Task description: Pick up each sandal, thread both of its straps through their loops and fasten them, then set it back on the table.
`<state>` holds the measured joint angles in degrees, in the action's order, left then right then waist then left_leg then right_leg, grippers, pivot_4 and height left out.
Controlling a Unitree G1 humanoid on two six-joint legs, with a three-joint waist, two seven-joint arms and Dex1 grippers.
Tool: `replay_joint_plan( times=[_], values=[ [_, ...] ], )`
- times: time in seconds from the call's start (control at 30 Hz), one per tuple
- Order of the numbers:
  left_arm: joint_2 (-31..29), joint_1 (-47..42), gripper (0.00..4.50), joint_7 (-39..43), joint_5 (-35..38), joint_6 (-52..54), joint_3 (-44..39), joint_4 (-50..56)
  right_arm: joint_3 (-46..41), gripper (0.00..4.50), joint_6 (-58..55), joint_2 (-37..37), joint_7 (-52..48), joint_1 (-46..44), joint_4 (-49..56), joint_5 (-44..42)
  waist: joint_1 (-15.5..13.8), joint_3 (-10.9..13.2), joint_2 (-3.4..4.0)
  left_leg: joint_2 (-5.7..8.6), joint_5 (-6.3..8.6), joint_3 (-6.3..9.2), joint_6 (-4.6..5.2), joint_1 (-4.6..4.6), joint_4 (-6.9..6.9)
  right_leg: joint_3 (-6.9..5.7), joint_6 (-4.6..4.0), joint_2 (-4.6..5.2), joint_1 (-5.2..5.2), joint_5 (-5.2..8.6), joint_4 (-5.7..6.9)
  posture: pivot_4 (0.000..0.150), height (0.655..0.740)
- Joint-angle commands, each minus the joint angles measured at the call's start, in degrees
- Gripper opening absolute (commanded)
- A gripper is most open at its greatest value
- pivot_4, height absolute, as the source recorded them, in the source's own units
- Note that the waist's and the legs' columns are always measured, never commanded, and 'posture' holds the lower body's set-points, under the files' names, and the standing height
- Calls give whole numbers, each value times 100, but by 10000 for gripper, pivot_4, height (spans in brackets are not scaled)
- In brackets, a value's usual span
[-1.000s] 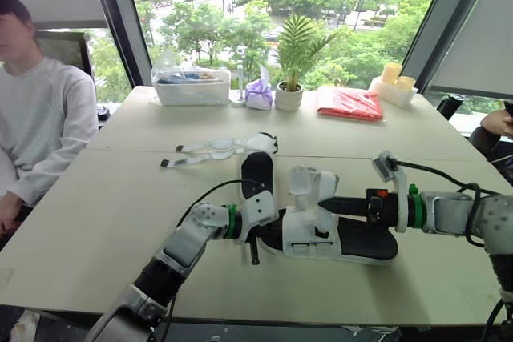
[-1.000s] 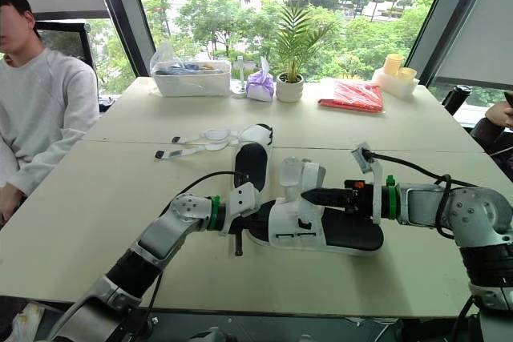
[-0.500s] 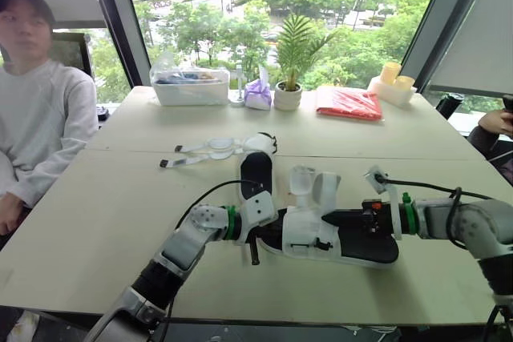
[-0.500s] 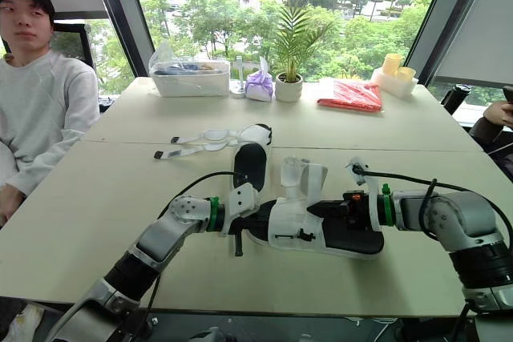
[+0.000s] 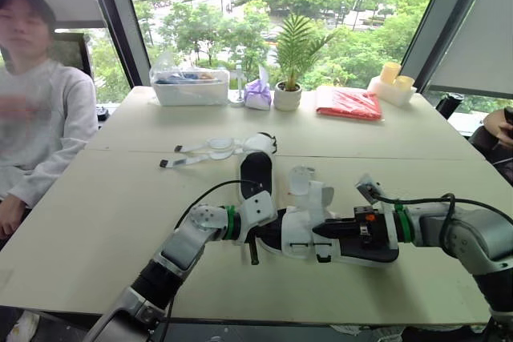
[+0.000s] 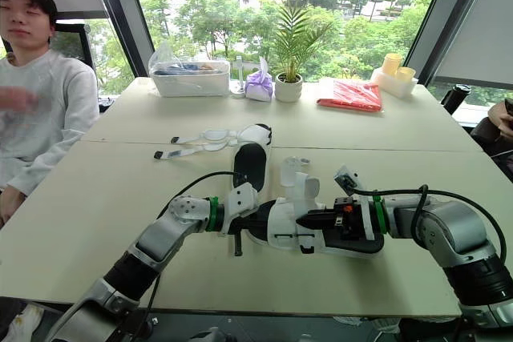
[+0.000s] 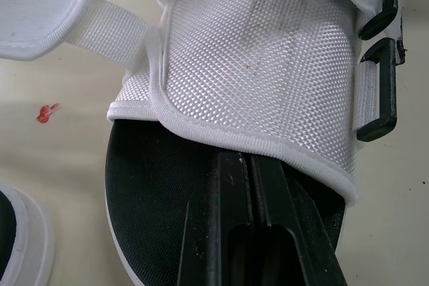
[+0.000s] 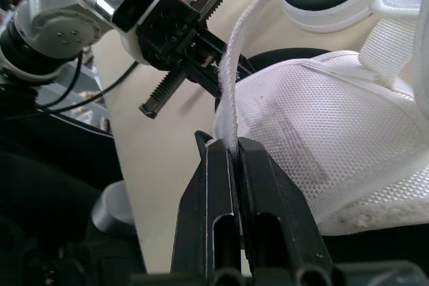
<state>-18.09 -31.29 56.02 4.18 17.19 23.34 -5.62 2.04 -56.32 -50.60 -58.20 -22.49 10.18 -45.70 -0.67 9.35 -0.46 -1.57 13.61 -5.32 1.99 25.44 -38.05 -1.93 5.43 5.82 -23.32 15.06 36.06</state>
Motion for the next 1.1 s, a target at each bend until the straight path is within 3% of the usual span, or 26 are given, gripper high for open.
replay_joint_plan(
  times=[0.03, 0.1, 0.4, 0.6, 1.07, 1.1],
  values=[
    [-42, 14, 0, 1, -15, 65, -22, 52, -432, 13811, 60, -22, 20, 109, 205, -98, -3, 0, 0, 0, 0, 0, 0, 0, 0, 0, 0, 1, 0, 0, 0, 1500, 7400],
    [-45, 32, 0, -5, -7, 72, -28, 74, -888, 23550, -59, -128, 185, 246, 209, -209, -5, 0, 0, 0, 0, 0, 0, 0, 1, 1, 0, 3, 0, 0, 0, 1500, 7400],
    [-26, -10, 0, 75, 58, 82, -22, 24, -2819, 23550, -822, -258, 405, 2446, 1356, -1127, -9, -1, 3, 4, 1, 1, -1, -2, 16, 1, 0, 10, 5, 0, -12, 1500, 7400],
    [34, -83, 0, 214, 53, 55, 42, -58, -2489, 23550, -677, 473, 1162, 3089, 2033, -1173, -3, -5, 9, 3, 1, -1, 0, -9, 12, 0, 0, 6, 8, 0, -9, 1500, 7400],
    [158, -62, 0, 168, 0, 77, 53, -43, -1629, 23550, -258, 1153, 1836, 2540, 1713, -860, -15, -5, 9, 10, 2, -2, 3, -3, 10, -2, 0, 5, 7, 0, -13, 1500, 7400],
    [155, -55, 0, 163, -4, 81, 55, -32, -1590, 21211, -260, 1195, 1840, 2529, 1742, -894, -16, -5, 9, 10, 2, -2, 4, -4, 10, -2, 0, 5, 7, 0, -12, 1500, 7400]
  ],
)
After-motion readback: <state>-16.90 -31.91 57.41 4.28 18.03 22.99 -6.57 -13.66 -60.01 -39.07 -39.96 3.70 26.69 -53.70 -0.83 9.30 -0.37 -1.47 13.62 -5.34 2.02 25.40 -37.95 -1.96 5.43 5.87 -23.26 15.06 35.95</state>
